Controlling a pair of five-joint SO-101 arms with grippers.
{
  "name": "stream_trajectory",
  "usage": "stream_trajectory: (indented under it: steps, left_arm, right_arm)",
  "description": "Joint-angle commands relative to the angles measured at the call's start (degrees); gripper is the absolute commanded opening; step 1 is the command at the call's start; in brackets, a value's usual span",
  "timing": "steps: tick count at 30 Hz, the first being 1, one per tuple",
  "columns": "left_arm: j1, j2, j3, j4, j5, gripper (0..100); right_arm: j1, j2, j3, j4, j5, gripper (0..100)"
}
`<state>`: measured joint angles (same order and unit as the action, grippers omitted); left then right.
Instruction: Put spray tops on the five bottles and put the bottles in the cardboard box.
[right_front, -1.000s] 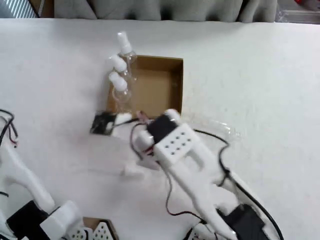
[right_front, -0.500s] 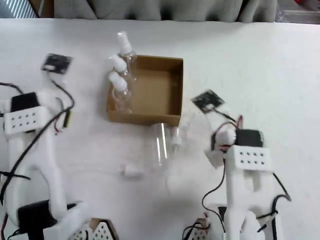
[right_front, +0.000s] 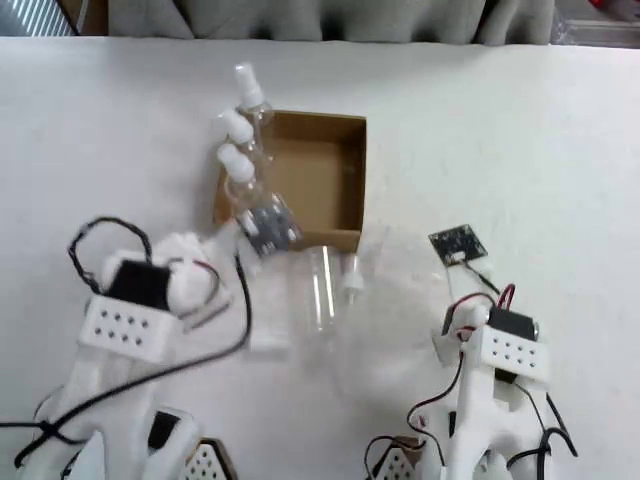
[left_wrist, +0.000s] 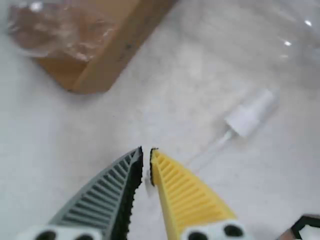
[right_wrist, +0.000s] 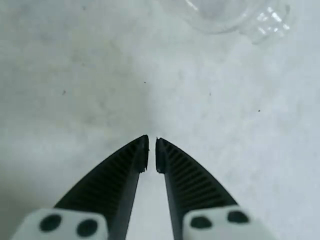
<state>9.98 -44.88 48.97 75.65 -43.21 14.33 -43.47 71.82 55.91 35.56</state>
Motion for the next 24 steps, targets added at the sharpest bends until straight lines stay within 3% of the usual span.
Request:
stream_trajectory:
  steps: [1, 9, 14, 24]
  left_arm:
    - [8.5, -7.0, 4.4, 3.3, -3.9, 6]
    - [20.8, -14.5, 11.4, 6.7, -8.0, 22]
    - [19.6, -10.4, 11.9, 1.1, -9.8, 22]
    - [15.5, 10.7, 8.7, -12.2, -12.0, 22]
  right_arm:
    - [2.5, -1.5, -0.1, -2.5, 0.1, 2.1]
    - [1.9, -2.9, 1.1, -2.7, 0.5, 2.1]
    - [0.7, -2.8, 1.2, -2.5, 3.0, 1.9]
    - [0.0, -2.9, 1.2, -1.9, 3.3, 1.8]
